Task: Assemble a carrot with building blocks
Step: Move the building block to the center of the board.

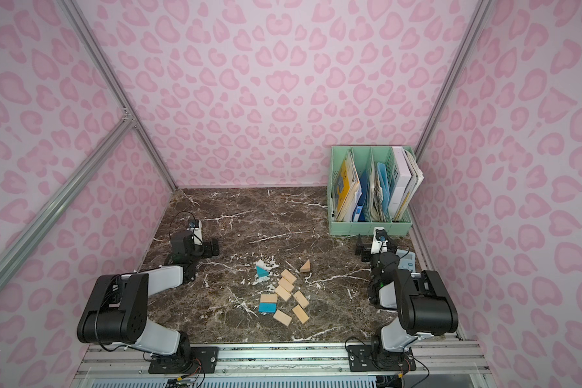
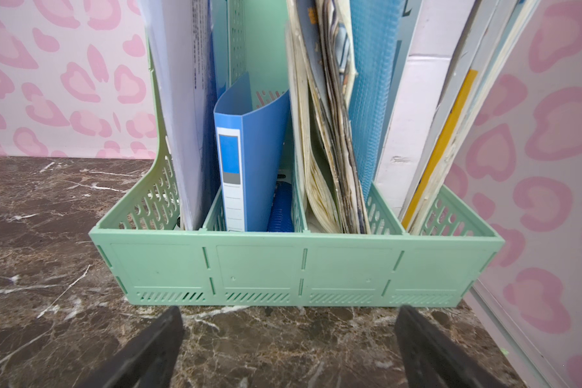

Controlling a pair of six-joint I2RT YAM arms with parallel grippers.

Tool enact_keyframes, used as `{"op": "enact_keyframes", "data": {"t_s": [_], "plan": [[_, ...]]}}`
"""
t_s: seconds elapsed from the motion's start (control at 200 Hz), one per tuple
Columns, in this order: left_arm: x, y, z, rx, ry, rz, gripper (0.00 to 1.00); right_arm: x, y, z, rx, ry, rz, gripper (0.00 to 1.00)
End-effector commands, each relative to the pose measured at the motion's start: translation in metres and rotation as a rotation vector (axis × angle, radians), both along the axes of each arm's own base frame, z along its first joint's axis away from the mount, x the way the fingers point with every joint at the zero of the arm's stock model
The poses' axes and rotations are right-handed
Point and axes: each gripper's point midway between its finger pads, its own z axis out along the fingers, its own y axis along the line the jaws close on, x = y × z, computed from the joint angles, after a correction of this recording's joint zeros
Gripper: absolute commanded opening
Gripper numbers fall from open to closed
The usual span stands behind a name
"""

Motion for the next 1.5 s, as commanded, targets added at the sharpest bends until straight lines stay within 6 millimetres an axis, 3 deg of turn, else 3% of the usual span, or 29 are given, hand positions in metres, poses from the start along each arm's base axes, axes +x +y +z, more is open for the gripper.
{"op": "enact_keyframes", "data": {"t_s": [0.0,0.12,0.215,0.265,0.31,0.355,0.396,0.531,0.651,0.726,0.826,0.951,1.051,1.247,1.322,1.382,1.497], "plan": [[0.004,0.001,0.006,0.011,-0.026,-0.003,0.99,-0.001,-0.003,0.007,0.002,-0.027,-0.019,0.99],[0.008,0.001,0.015,0.024,-0.016,-0.010,0.99,0.002,-0.034,0.016,0.033,0.021,-0.240,1.00],[0.017,0.009,0.029,0.017,0.258,0.043,0.99,0.023,-0.019,0.020,0.058,0.224,-0.209,1.00],[0.017,0.003,0.033,-0.010,0.396,0.028,0.98,0.033,0.006,0.029,0.037,0.311,-0.131,1.00],[0.016,-0.007,0.039,-0.051,0.470,-0.012,0.92,0.039,0.032,0.037,0.019,0.370,-0.070,1.00],[0.012,-0.016,0.045,-0.096,0.518,-0.028,0.87,0.042,0.068,0.042,0.013,0.440,0.032,0.99],[0.007,-0.023,0.050,-0.137,0.537,-0.026,0.86,0.043,0.100,0.042,0.009,0.506,0.119,0.93],[-0.022,-0.049,0.056,-0.293,0.556,-0.011,0.85,0.017,0.196,0.024,-0.024,0.733,0.361,0.79],[-0.060,-0.083,0.059,-0.384,0.626,-0.069,0.81,-0.005,0.241,0.017,0.042,0.840,0.505,0.74],[-0.082,-0.101,0.062,-0.384,0.666,-0.110,0.80,-0.014,0.249,0.013,0.096,0.887,0.559,0.74],[-0.109,-0.115,0.056,-0.358,0.739,-0.124,0.80,-0.027,0.251,-0.011,0.104,1.005,0.597,0.74],[-0.130,-0.118,0.035,-0.330,0.802,-0.126,0.80,-0.046,0.255,-0.036,0.090,1.116,0.623,0.72],[-0.133,-0.122,0.028,-0.329,0.832,-0.134,0.79,-0.057,0.254,-0.037,0.092,1.116,0.634,0.70],[-0.128,-0.156,0.015,-0.337,0.886,-0.240,0.75,-0.065,0.252,-0.045,0.102,1.143,0.640,0.60],[-0.126,-0.169,0.005,-0.365,0.937,-0.267,0.68,-0.066,0.252,-0.048,0.107,1.157,0.633,0.56],[-0.125,-0.178,-0.002,-0.376,0.981,-0.278,0.62,-0.067,0.252,-0.050,0.110,1.174,0.628,0.56],[-0.121,-0.194,-0.012,-0.367,0.997,-0.297,0.62,-0.070,0.249,-0.056,0.108,1.202,0.606,0.60]]}}
